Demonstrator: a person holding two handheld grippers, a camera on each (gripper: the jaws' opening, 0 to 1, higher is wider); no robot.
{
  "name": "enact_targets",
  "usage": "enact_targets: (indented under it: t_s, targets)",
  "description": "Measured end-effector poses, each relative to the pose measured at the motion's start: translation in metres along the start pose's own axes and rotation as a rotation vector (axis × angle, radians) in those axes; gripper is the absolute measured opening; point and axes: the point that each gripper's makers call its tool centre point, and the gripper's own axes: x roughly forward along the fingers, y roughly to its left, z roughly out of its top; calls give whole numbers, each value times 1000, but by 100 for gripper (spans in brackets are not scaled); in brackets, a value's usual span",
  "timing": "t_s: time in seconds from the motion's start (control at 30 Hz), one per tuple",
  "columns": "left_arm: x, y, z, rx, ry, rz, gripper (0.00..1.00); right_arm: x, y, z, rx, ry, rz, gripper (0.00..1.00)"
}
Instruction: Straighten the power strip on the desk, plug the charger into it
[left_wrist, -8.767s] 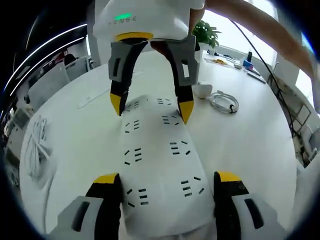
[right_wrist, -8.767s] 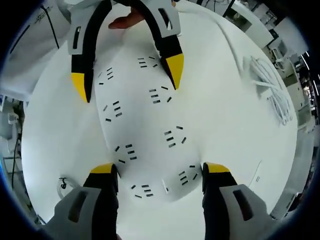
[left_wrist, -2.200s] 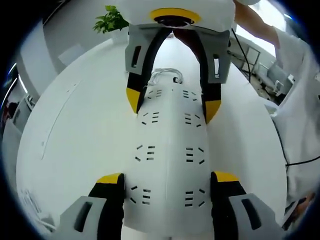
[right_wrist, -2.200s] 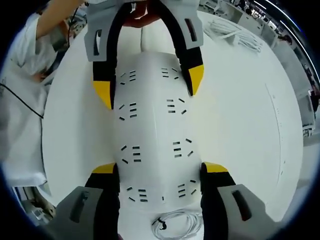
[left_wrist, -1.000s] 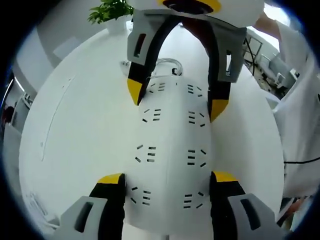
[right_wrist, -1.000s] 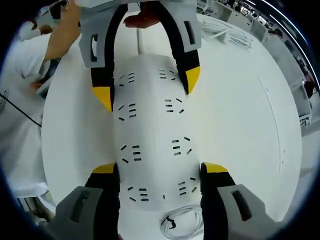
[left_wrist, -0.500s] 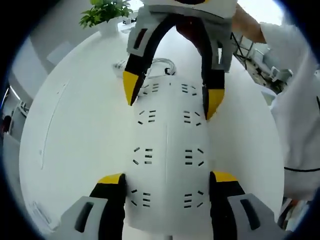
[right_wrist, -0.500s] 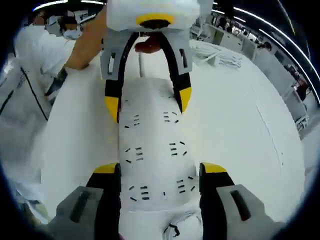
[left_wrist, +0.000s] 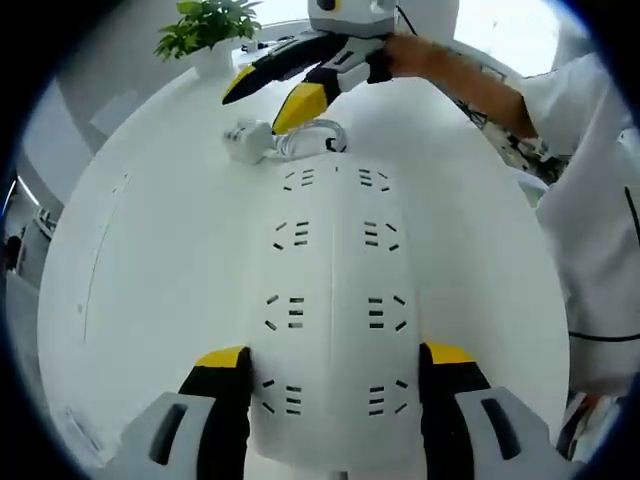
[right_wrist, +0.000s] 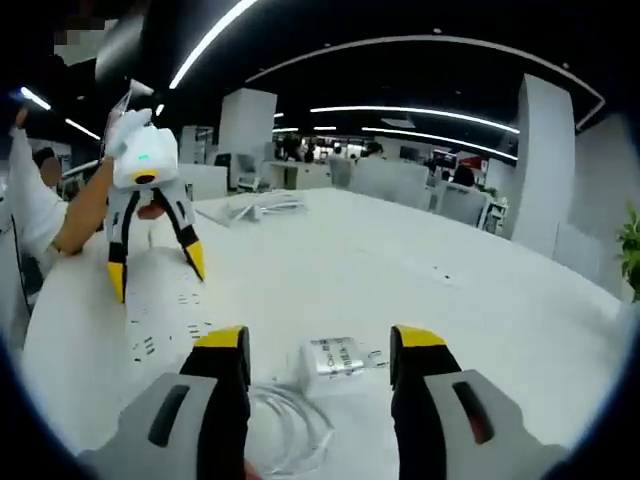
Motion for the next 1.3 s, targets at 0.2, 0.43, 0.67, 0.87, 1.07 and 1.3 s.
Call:
enact_targets:
  t_s: [0.2, 0.43, 0.67, 0.87, 1.07, 1.3]
  targets:
    - [0, -1, 0, 7, -14, -5, 69, 20, -4, -18, 25, -1, 30, 47]
    - [2, -3, 0, 9, -11, -5, 69, 18, -3, -20, 5, -27, 90, 37]
    - [2, -3, 1, 9, -12, -5, 69, -1, 19, -21, -18, -37, 274, 37]
    - [3, -4, 1, 10, -11, -5, 69, -21, 32, -26, -69, -21, 369, 37]
    - [2, -3, 2, 12, -10, -6, 69, -29, 37, -29, -96, -17, 398, 38]
    - [2, -2, 1, 12, -11, -6, 69, -44, 16, -7, -27, 28, 24, 55]
